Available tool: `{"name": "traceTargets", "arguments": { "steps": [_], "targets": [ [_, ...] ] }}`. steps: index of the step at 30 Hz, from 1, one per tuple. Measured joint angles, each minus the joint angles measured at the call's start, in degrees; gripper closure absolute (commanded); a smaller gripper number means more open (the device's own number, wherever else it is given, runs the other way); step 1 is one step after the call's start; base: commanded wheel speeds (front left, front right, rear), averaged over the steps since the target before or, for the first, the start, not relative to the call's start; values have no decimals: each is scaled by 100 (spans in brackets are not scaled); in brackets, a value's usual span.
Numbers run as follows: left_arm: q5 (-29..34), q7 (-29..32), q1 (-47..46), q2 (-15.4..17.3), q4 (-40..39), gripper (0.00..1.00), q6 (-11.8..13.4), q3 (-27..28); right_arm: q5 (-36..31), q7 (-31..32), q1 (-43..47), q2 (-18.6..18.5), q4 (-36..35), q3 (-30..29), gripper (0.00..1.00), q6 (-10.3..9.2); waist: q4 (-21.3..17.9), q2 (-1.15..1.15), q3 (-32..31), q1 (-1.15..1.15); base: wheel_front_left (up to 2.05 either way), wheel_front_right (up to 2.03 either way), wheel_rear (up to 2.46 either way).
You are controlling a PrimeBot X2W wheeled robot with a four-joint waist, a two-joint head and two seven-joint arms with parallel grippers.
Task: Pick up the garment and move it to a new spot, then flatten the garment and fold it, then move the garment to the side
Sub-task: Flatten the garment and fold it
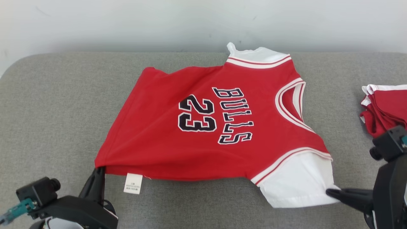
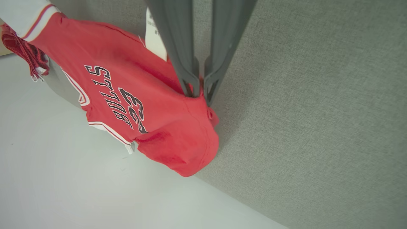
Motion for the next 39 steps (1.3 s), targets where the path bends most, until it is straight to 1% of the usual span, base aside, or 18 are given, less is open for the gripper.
{"name": "traceTargets", "arguments": {
  "steps": [2,5,12,14,16,18,24,31,36,39],
  "targets": [
    [12,-81,124,-47,64,100,29,-48,-43,164,282,87,-232,-148,100,-9,22,0,-47,0,0,0,0],
    [34,-183,193,-138,155,100,31,-113,-66,240,610,146,-459,-309,100,-10,39,0,-85,0,0,0,0],
    [138,-331,249,-253,443,100,-19,-313,-119,314,1534,434,-697,-675,100,-14,25,1,-189,1,0,0,0],
    [236,-318,288,-180,536,100,-1,-370,-125,316,1712,526,-712,-726,100,-14,-3,1,-207,1,0,0,0],
    [368,-197,355,-25,627,100,91,-435,-170,316,1855,582,-720,-725,100,-14,-37,1,-218,1,0,0,0],
    [472,-41,427,105,654,100,193,-461,-186,318,1980,641,-704,-693,100,-14,-61,1,-221,1,0,0,0],
    [435,460,981,432,444,100,588,-361,-215,330,2251,803,-637,-579,100,-14,-78,1,-245,1,0,0,0],
    [282,689,1341,580,64,100,659,-350,-199,334,2507,935,-665,-592,100,-14,-8,1,-229,1,0,0,0],
    [234,792,1462,601,-79,100,645,-410,92,333,2676,1017,-864,-541,100,-14,38,1,-208,1,0,0,0],
    [235,821,1463,635,-134,100,653,-412,264,211,2561,1009,-1006,-576,100,-14,39,1,-164,1,0,0,0]
  ]
}}
